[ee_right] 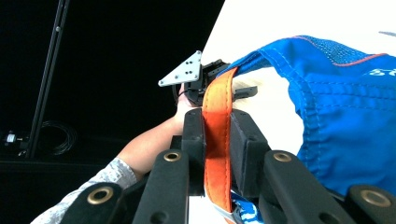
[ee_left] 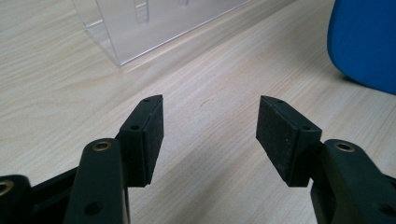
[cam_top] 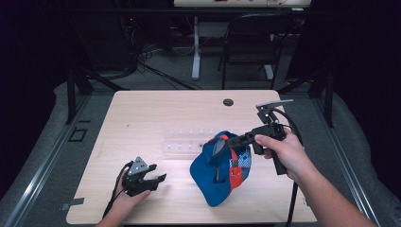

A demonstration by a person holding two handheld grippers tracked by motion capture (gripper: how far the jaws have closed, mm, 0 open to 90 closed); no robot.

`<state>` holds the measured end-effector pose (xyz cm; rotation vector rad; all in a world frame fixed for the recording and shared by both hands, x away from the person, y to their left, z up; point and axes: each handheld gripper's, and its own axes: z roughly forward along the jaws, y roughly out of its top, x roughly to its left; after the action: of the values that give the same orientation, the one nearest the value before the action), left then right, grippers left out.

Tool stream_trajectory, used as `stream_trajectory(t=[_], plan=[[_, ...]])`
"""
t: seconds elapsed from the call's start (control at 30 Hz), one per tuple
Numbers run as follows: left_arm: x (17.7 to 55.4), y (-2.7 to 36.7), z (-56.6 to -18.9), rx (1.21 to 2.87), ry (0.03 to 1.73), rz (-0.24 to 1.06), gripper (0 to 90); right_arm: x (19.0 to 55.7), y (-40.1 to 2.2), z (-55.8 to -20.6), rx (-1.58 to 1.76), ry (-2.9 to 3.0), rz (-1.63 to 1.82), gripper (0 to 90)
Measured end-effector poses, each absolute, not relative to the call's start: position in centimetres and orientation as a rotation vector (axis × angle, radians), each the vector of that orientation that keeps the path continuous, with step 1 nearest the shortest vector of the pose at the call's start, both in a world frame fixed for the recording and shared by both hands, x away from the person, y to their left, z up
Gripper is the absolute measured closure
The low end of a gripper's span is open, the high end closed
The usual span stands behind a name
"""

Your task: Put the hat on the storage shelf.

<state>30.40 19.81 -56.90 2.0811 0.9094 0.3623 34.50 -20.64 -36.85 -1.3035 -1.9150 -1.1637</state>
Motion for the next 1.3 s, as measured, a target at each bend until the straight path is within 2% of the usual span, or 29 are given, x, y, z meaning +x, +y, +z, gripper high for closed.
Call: stream_trajectory(t=[0.93, 1.3], plan=[[30.3, 19.6, -56.8, 2.081, 0.894, 0.366, 42.0, 35.7, -20.9, -32.3, -1.316, -1.858, -1.313, 77.5], [30.2, 19.5, -56.8, 2.082, 0.892, 0.35, 42.0, 36.5, -20.5, -31.5, -1.331, -1.848, -1.337, 77.5]])
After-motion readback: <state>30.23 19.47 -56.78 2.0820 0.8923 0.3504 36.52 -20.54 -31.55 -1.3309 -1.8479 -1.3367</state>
